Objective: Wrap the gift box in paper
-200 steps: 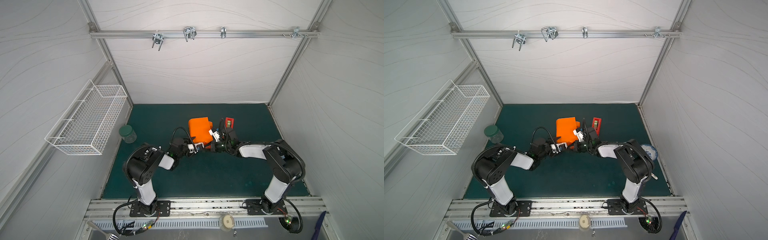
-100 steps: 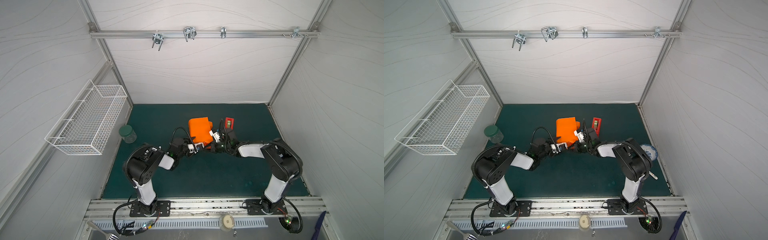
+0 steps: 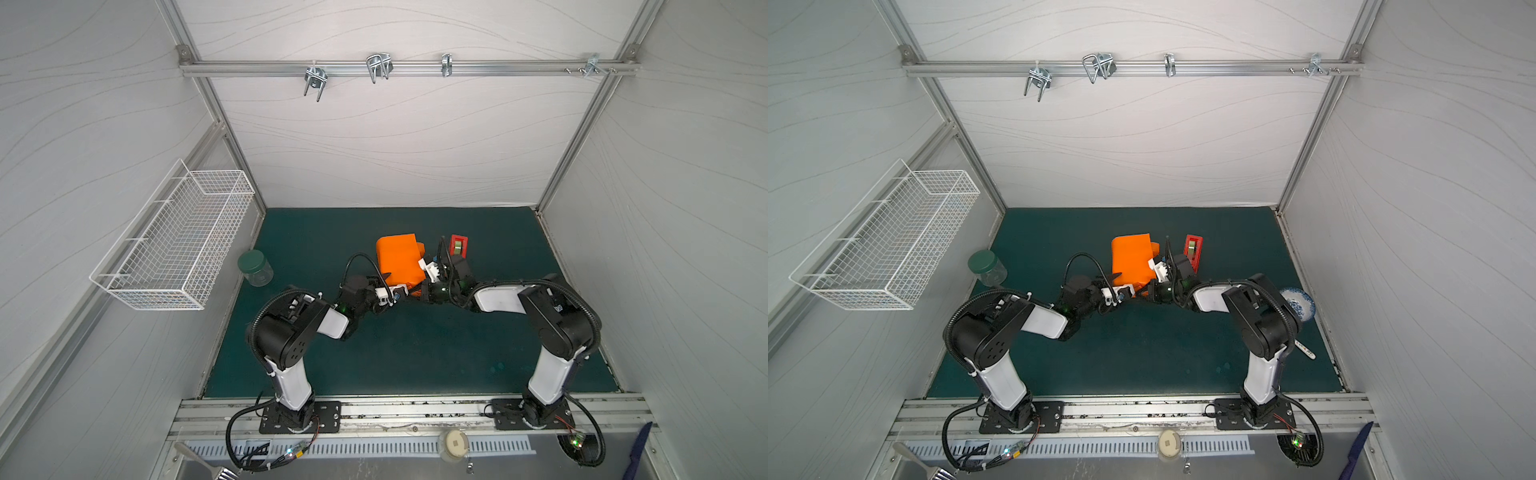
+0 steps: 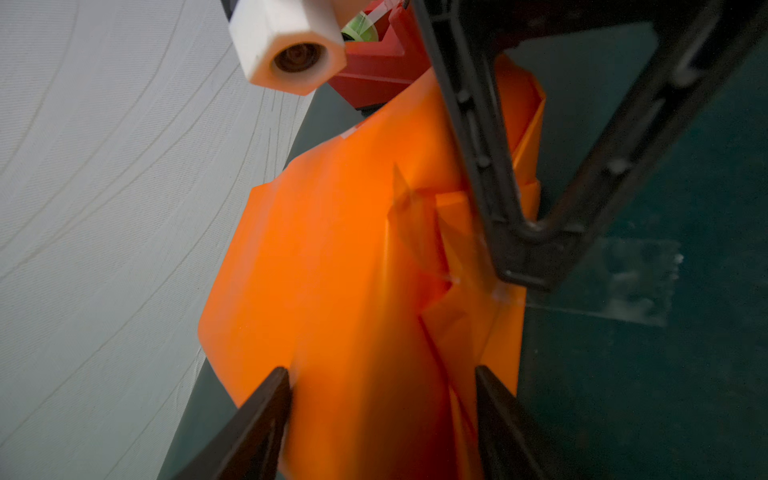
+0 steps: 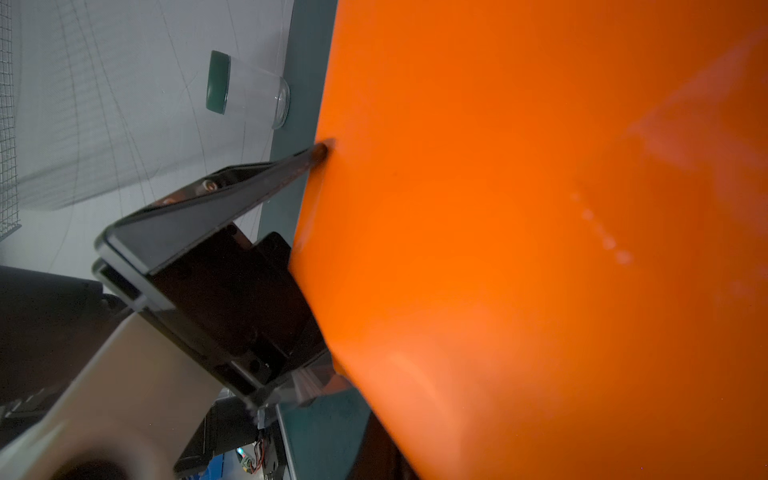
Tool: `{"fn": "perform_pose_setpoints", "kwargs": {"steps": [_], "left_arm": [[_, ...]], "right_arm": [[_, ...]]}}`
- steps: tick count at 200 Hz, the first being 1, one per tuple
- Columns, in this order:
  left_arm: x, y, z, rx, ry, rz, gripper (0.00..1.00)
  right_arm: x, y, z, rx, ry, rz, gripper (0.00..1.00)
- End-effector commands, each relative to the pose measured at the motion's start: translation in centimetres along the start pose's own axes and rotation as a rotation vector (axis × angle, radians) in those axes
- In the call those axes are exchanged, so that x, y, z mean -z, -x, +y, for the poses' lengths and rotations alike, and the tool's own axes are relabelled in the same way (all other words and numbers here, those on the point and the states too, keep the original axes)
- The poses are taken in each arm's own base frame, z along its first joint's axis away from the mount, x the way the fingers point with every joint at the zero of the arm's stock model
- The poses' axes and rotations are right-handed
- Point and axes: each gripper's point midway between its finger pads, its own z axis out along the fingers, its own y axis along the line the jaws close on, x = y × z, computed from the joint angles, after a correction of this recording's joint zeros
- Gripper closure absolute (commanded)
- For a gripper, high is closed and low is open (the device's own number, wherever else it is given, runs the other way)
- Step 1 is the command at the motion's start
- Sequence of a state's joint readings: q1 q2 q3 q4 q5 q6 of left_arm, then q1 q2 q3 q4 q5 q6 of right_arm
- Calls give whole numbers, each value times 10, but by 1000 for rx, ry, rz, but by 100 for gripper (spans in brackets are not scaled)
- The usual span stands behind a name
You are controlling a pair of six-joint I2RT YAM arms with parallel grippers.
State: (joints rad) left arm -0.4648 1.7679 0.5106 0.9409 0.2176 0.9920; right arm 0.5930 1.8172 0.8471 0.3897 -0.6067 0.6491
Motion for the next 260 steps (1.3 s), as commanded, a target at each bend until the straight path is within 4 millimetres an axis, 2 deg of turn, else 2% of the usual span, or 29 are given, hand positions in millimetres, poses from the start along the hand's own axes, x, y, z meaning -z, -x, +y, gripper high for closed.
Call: {"fn": "perform_pose_setpoints", "kwargs": {"steps": [1, 43, 118, 169, 260], "left_arm": [[0, -35, -34, 47, -115, 128, 30], [0, -34, -34, 48, -113, 126, 30], [1, -34, -33, 50, -112, 125, 30], [0, -33, -33, 49, -112, 122, 30], [1, -33, -32, 49, -110, 123, 31]], "right_arm": [[-1, 11, -2, -5, -8, -29, 100], [-1, 13, -3, -27, -24, -36, 100], [1, 16, 1, -90, -51, -52, 81], [5, 13, -4, -132, -102, -48, 70], [7, 6, -12, -175, -159, -38, 62]]}}
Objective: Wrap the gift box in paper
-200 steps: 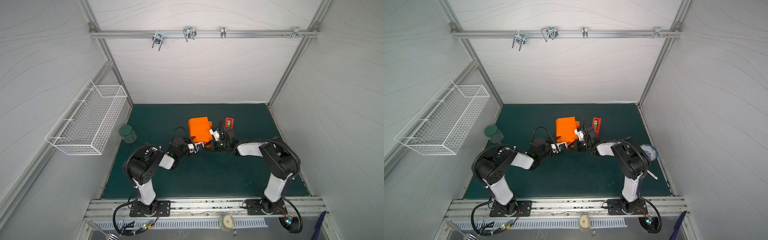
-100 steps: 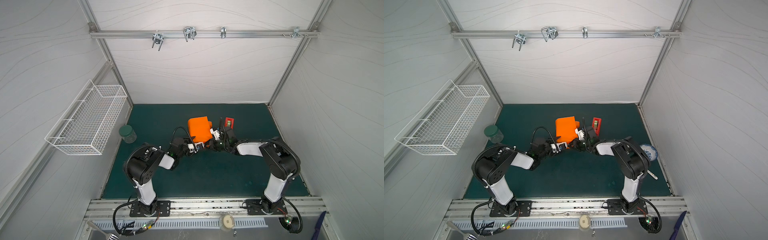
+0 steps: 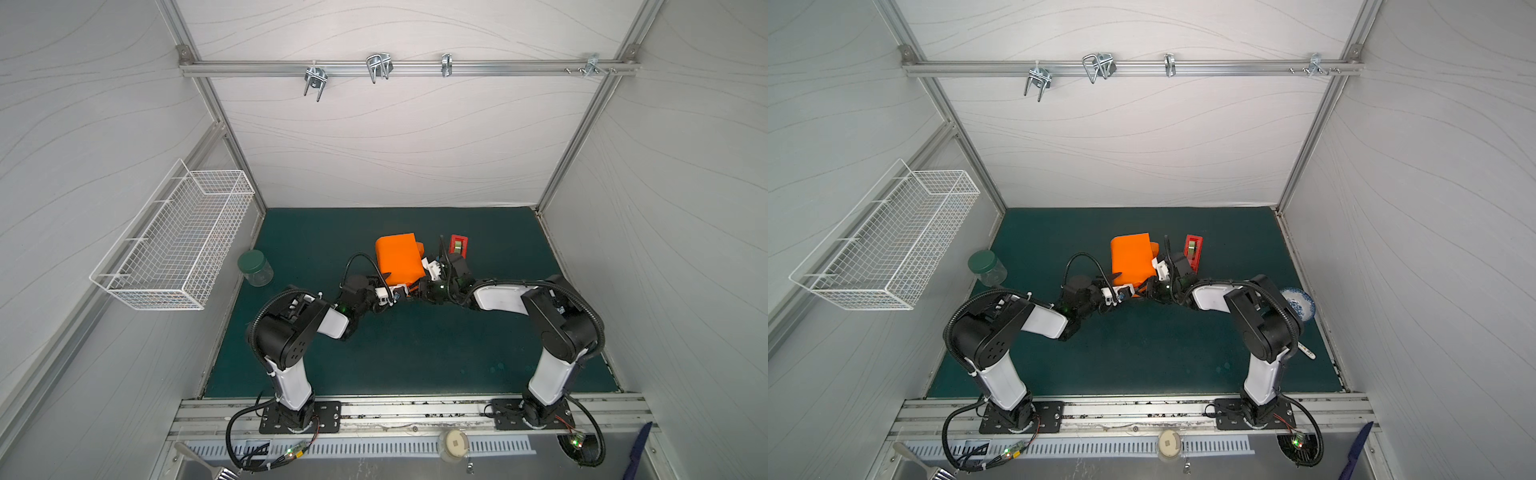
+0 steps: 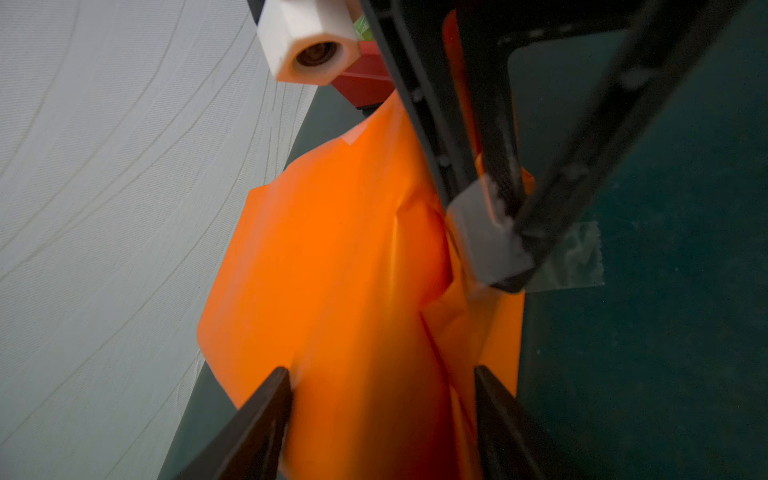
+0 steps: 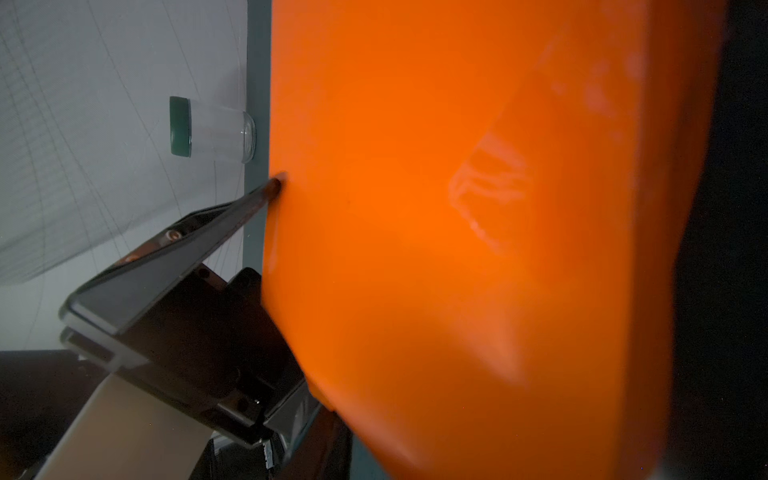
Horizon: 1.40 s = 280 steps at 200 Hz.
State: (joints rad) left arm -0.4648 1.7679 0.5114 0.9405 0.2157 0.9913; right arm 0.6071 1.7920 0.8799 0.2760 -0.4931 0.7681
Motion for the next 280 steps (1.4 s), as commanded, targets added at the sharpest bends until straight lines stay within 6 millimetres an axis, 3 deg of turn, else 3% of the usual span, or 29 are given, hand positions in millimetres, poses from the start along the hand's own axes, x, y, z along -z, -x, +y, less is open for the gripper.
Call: {"fn": "perform_pose_setpoints", "kwargs": {"steps": [1, 82, 113, 188, 219, 252, 280], "left_arm": [[1, -33, -33, 48, -110, 121, 31], [1, -32, -32, 49, -108, 119, 31], [1, -33, -32, 49, -109, 120, 31], [1, -32, -31, 50, -107, 119, 31], [1, -32, -32, 50, -107, 119, 31], [1, -32, -31, 50, -106, 120, 31], [1, -32, -31, 50, -105, 121, 31]], "right_arm": [[4, 1, -4, -30, -48, -10, 62], [4, 3, -6, -80, -62, -22, 55], [7, 1, -6, -89, -62, -22, 44], [26, -12, -3, -64, -55, -22, 41], [29, -19, 0, -43, -37, -16, 51], [18, -24, 9, -17, -5, 2, 71], [10, -19, 17, 0, 13, 8, 80]]}}
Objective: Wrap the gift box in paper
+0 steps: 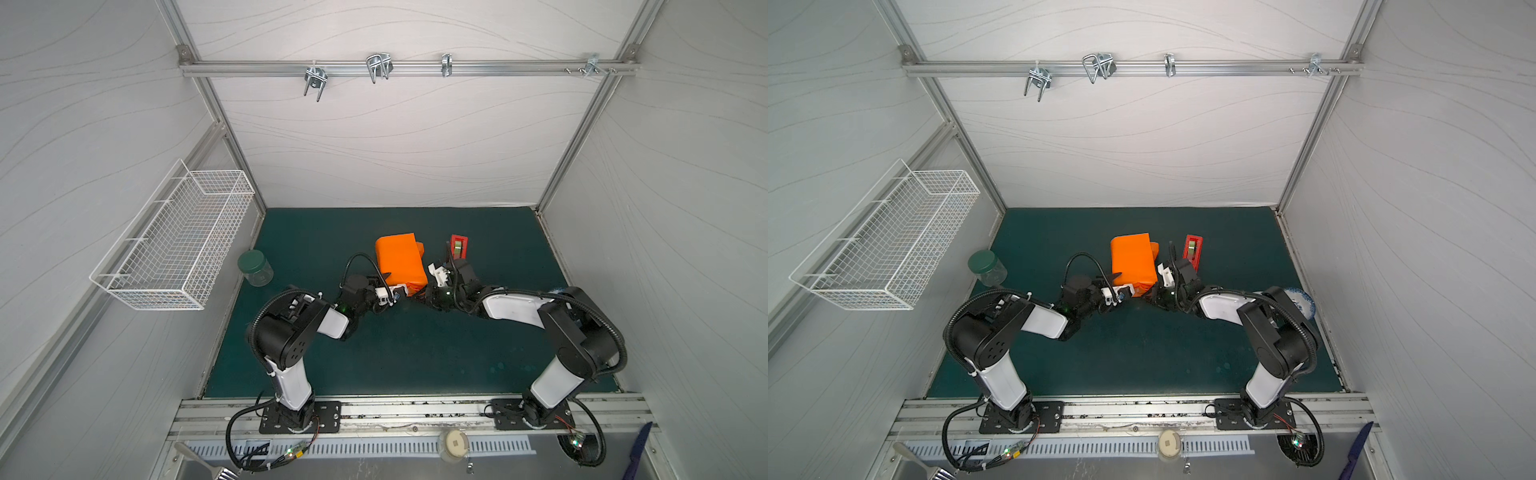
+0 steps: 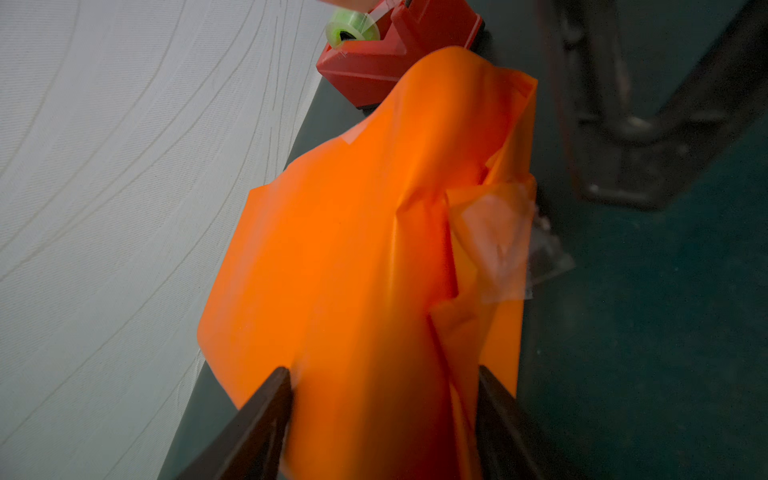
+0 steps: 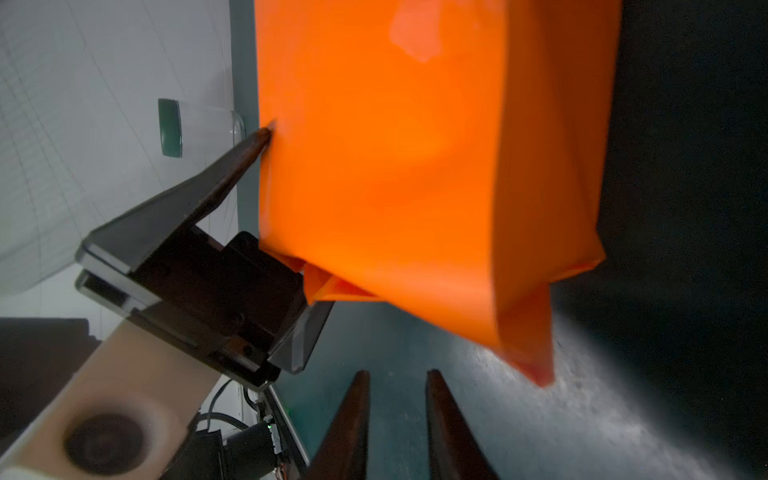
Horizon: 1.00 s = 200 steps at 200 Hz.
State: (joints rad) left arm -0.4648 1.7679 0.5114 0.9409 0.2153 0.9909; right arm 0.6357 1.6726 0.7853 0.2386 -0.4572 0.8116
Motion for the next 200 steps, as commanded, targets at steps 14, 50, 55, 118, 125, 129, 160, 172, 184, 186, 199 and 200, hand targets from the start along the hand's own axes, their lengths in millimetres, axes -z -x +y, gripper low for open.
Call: {"fn": "perform_pose_setpoints", "kwargs": {"steps": [14, 50, 55, 118, 125, 129, 160, 172, 184, 186, 199, 200], "left_arm": [[1, -32, -31, 51, -106, 120, 31], [1, -32, -32, 51, -107, 119, 31], [1, -32, -31, 51, -106, 119, 31], [1, -32, -31, 51, -106, 119, 31], [1, -32, -31, 51, -107, 119, 31], [1, -32, -31, 51, -107, 119, 31], [1, -32, -32, 51, -108, 119, 31], [1, -32, -31, 51, -108, 118, 31], [1, -32, -32, 52, -110, 119, 31], [1, -32, -32, 52, -109, 119, 31], [1, -32, -32, 52, -109, 119, 31], [1, -32, -32, 52, -109, 119, 31]], "right_arm": [[-11, 8, 18, 40, 43, 3, 83], [-17, 18, 24, 44, 53, -4, 88], [-17, 19, 25, 44, 52, -5, 88], [-19, 28, 31, 45, 60, -19, 89], [-20, 29, 31, 44, 59, -21, 89], [-19, 29, 32, 44, 60, -21, 89], [-19, 31, 35, 46, 68, -26, 89], [-18, 32, 36, 46, 71, -28, 90], [-18, 33, 37, 47, 74, -30, 89], [-17, 33, 38, 48, 75, -31, 89], [-17, 34, 40, 50, 78, -31, 90], [-17, 34, 40, 50, 78, -30, 90]]}}
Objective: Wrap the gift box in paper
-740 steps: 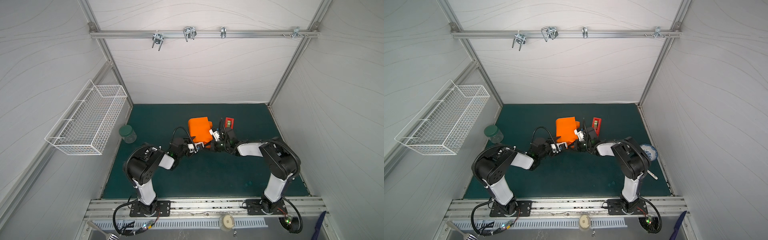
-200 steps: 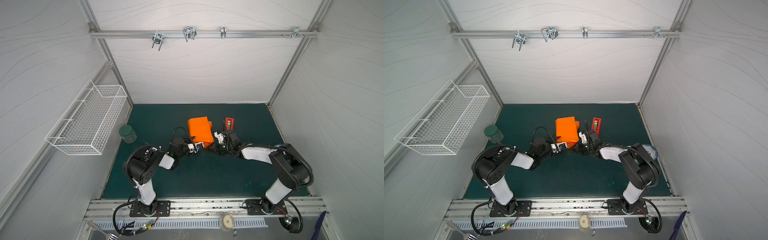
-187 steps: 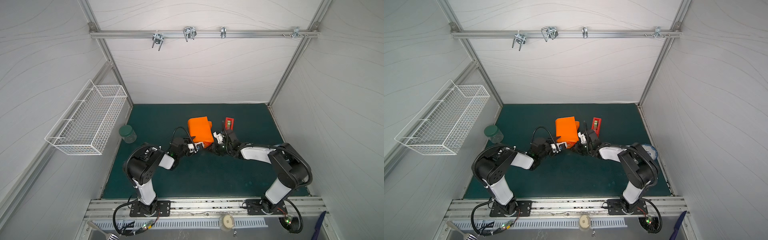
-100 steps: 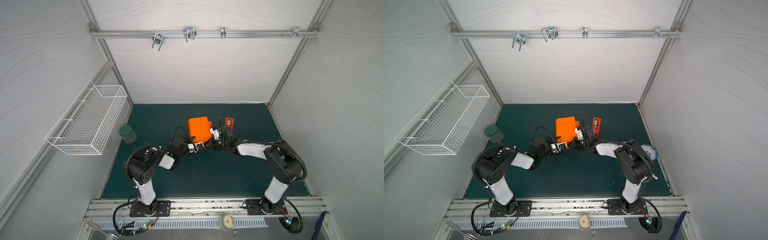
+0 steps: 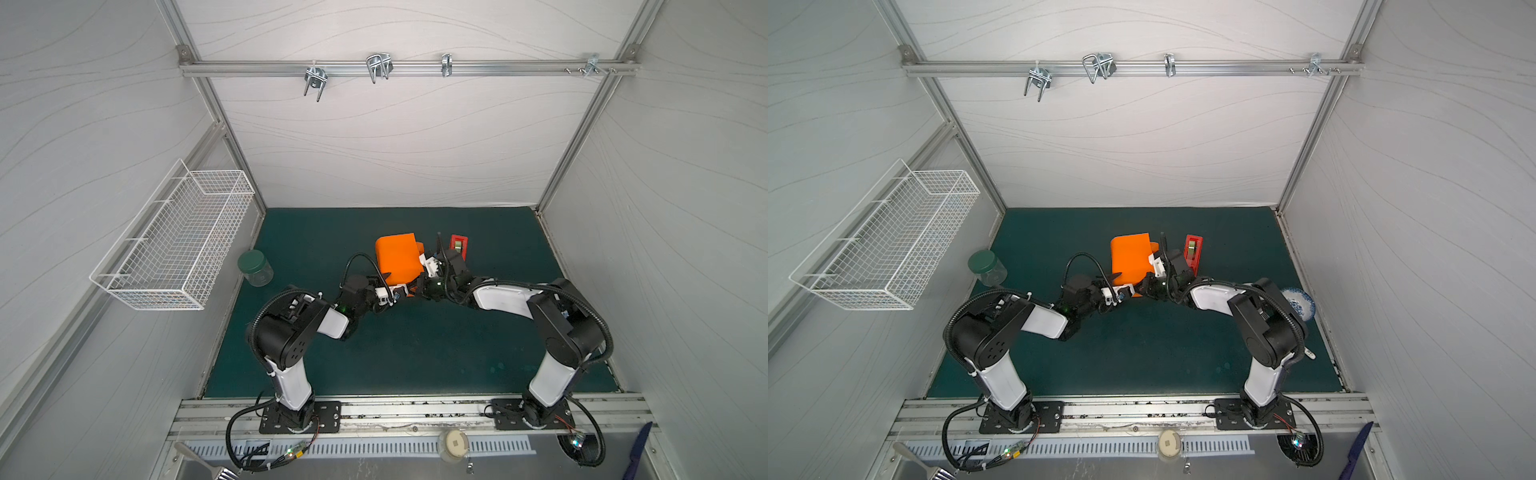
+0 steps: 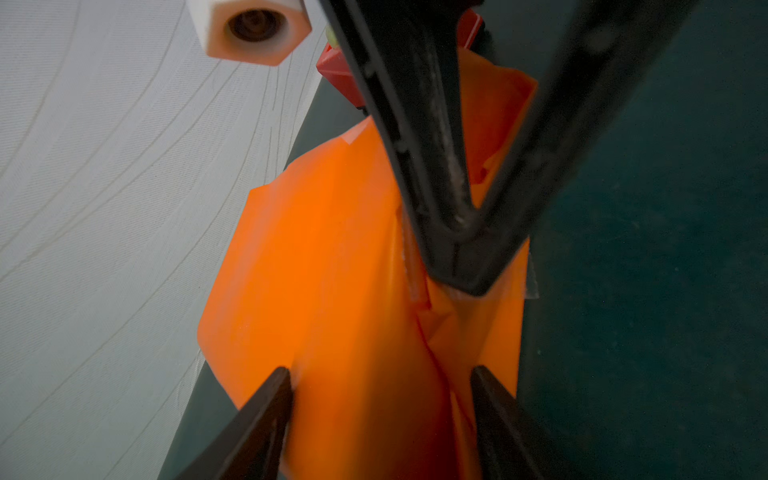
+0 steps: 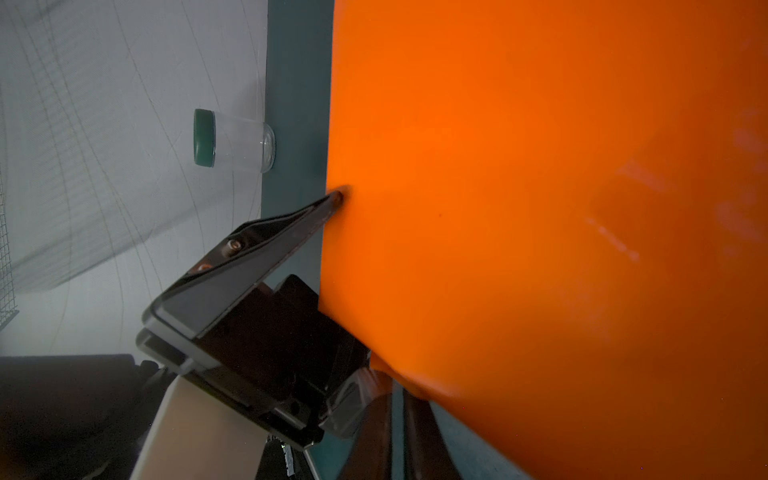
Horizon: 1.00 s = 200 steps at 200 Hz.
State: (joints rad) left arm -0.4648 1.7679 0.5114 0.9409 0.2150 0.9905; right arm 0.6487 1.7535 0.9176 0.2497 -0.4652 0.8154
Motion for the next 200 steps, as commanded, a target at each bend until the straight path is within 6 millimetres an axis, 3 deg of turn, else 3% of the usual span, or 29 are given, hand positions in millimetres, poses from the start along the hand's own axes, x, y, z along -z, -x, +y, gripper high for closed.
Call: {"fn": "perform_pose_setpoints", "kwargs": {"steps": [1, 68, 137, 200], "left_arm": [[1, -32, -32, 51, -109, 119, 31], [1, -32, -31, 52, -110, 119, 32], [1, -31, -32, 52, -112, 116, 31], [1, -31, -32, 50, -113, 116, 31]], "right_arm": [[-2, 7, 13, 12, 30, -9, 90], [-1, 13, 18, 13, 44, -18, 91], [-7, 17, 1, -13, -7, -20, 91], [-5, 26, 6, -10, 8, -35, 91]]}}
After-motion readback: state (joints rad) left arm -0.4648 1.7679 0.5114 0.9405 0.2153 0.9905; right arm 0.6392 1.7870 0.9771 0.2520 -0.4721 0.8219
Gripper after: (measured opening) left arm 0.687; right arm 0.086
